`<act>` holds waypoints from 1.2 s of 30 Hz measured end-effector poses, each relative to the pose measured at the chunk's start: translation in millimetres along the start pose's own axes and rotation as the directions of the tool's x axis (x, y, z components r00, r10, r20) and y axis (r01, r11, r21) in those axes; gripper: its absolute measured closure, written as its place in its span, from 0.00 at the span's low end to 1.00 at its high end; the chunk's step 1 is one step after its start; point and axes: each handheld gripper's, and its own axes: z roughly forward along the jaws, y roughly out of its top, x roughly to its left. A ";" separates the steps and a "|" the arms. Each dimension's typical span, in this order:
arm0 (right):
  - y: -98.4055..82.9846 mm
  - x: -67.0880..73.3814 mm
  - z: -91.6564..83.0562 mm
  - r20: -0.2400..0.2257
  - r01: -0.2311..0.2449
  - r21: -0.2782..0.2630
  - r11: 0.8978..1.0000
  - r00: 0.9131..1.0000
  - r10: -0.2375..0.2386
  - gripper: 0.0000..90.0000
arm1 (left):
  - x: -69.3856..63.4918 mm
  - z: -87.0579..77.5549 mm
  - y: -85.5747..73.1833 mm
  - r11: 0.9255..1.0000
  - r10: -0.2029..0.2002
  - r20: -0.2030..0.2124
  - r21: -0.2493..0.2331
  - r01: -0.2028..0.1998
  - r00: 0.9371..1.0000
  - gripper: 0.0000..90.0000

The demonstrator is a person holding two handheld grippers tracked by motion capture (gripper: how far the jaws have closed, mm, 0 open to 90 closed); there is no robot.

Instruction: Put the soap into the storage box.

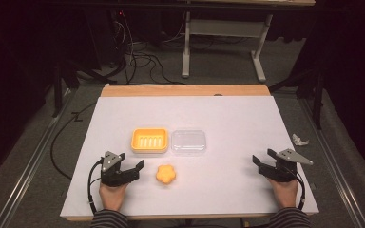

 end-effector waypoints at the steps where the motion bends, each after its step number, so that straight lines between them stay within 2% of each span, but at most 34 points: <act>1: 0.1 -0.1 0.2 -0.001 -0.003 0.004 1.000 1.000 0.003 0.32 | 0.0 0.6 0.3 1.000 0.001 0.002 0.006 -0.001 1.000 0.21; 5: -0.3 -0.6 -0.8 0.004 -0.011 -0.007 1.000 1.000 0.011 0.32 | 0.6 3.7 2.3 0.999 -0.001 0.006 0.046 0.001 1.000 0.19; 10: 0.1 -0.7 0.1 0.003 -0.014 0.003 1.000 1.000 0.014 0.32 | 0.3 4.3 2.8 0.999 -0.008 -0.018 0.049 0.009 1.000 0.17; 14: 0.5 -2.1 1.3 -0.002 -0.020 0.011 1.000 1.000 0.020 0.32 | 1.6 4.7 3.8 0.998 -0.015 -0.003 0.057 0.015 1.000 0.17; 19: 0.0 -0.5 0.1 0.010 -0.004 0.000 1.000 1.000 0.004 0.32 | -0.8 5.3 4.4 0.998 0.008 0.002 0.064 -0.008 1.000 0.17; 22: -0.1 -0.7 -0.4 0.006 -0.015 -0.001 1.000 1.000 0.015 0.32 | -2.2 6.3 5.4 0.997 0.010 0.010 0.075 -0.011 1.000 0.16; 25: 0.0 -0.8 0.0 0.002 -0.007 0.000 1.000 1.000 0.007 0.32 | -4.5 6.1 7.5 0.996 0.025 0.014 0.085 -0.026 1.000 0.16; 27: -0.1 -0.8 -0.2 0.003 -0.007 -0.002 1.000 1.000 0.007 0.32 | -5.1 6.0 7.9 0.996 0.026 0.017 0.081 -0.027 1.000 0.16; 36: -0.2 0.0 -0.7 0.004 -0.007 -0.004 1.000 1.000 0.007 0.32 | -8.4 2.3 8.1 0.992 0.035 0.048 0.117 -0.040 0.998 0.14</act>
